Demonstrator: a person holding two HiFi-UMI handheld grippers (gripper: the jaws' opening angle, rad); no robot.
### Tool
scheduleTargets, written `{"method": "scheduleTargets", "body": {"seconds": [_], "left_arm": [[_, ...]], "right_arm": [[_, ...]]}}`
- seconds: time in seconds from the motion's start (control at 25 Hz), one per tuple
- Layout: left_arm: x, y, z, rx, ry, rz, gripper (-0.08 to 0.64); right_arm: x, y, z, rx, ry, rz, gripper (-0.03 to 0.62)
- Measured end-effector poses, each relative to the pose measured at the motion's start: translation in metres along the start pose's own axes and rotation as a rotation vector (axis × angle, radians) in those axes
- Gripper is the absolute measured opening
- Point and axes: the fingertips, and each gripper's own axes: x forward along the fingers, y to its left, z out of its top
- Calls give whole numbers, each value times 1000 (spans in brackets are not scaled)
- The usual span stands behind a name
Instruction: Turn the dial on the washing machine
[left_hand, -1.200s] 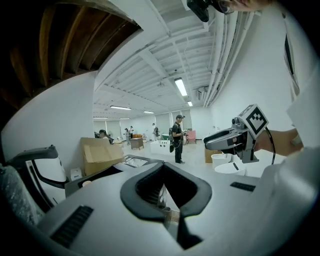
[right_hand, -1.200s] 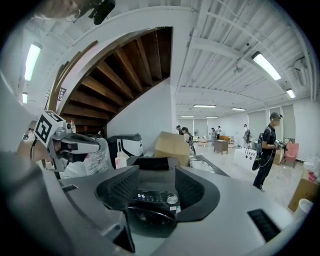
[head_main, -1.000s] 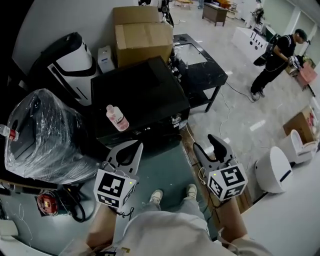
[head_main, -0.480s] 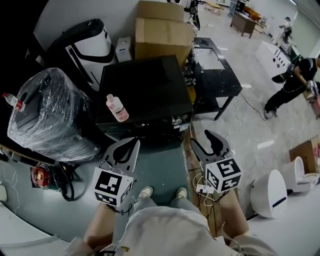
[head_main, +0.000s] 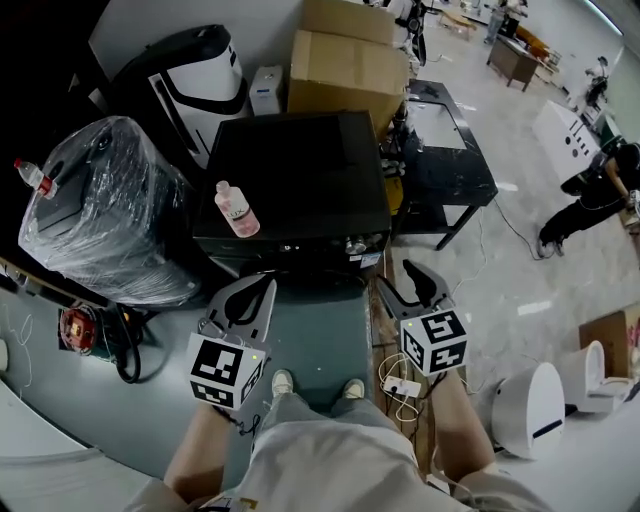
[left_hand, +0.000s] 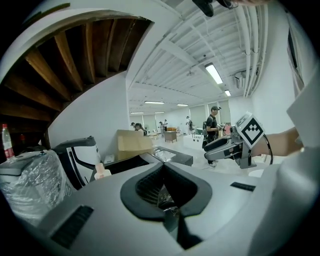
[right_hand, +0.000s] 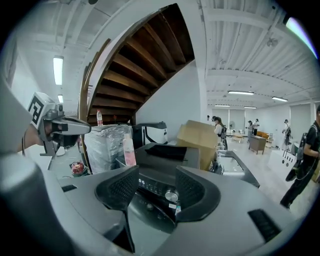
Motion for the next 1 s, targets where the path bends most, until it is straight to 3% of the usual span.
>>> {"method": "scheduleTargets", "body": {"seconds": [0.44,0.64,1.0], "left_arm": [[31,18,-41,28,37,31,20],[60,33,-63,44,45,6,20],[108,54,-111,12,43,23,19]], "right_arm": [[69,-10,-37,8,55,3,250],[103,-22,-55,20,71,-29,249],[152,-36,-95,35,91,-53,250]]}}
